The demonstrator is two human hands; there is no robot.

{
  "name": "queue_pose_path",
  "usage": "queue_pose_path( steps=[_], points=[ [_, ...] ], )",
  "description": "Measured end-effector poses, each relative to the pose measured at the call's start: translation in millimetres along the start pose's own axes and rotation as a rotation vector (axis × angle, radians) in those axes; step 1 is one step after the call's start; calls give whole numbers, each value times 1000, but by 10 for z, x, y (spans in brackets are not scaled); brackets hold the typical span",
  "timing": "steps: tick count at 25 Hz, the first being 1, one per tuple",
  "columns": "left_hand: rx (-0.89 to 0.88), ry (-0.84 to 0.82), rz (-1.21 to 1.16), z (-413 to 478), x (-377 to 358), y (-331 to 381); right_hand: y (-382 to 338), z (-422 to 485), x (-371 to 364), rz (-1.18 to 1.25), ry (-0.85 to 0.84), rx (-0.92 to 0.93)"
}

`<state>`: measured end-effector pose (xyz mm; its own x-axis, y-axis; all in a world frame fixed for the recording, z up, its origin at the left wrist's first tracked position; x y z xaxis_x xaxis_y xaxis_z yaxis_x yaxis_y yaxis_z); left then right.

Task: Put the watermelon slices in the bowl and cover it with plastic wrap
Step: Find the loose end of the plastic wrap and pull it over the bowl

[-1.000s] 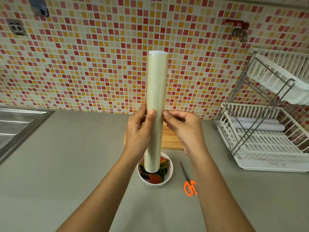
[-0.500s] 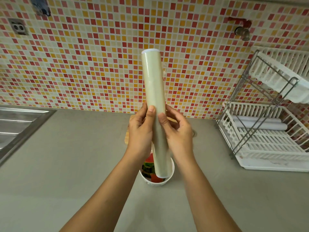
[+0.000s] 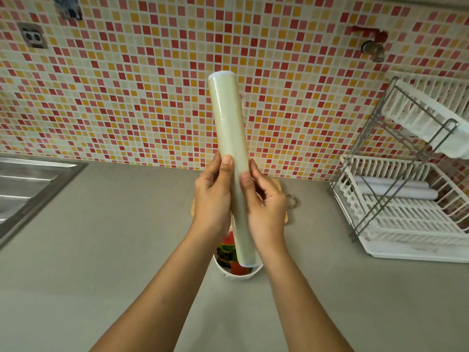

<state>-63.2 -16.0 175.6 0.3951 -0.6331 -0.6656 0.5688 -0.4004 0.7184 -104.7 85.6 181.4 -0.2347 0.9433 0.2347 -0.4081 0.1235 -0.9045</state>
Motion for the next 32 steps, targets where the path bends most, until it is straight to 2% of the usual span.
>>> queue_pose_path(
  steps=[3,8,11,13,17,21,26,32],
  points=[
    [-14,4,8,15,3,26,12,8,-27,11,-9,41],
    [24,19,-39,12,6,13,132,2,-16,117,-117,-69],
    [39,54,-74,28,25,38,99,-60,-5,-6,-148,5],
    [28,58,-69,41,22,60,90,-97,3,-80,-106,54],
    [38,77,-70,25,31,47,109,-100,32,-93,-68,54],
    [48,99,-97,37,55,65,170,-66,46,-33,-163,-5],
    [40,87,-136,88,40,122,87,-173,-45,-83,-216,85],
    [42,96,-138,96,86,133,170,-137,-28,67,-288,-17]
  ],
)
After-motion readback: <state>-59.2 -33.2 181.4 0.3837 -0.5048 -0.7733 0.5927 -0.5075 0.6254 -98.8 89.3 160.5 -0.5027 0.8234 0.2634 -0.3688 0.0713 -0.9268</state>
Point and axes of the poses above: each hand's wrist, its own z-axis towards the middle knuckle, its own x-axis out of the back of the hand, y = z × x, the point moved 7 cm from there along z, towards the middle knuckle, and after that the axes turned 14 degrees about -z, right-handed, at the moved point
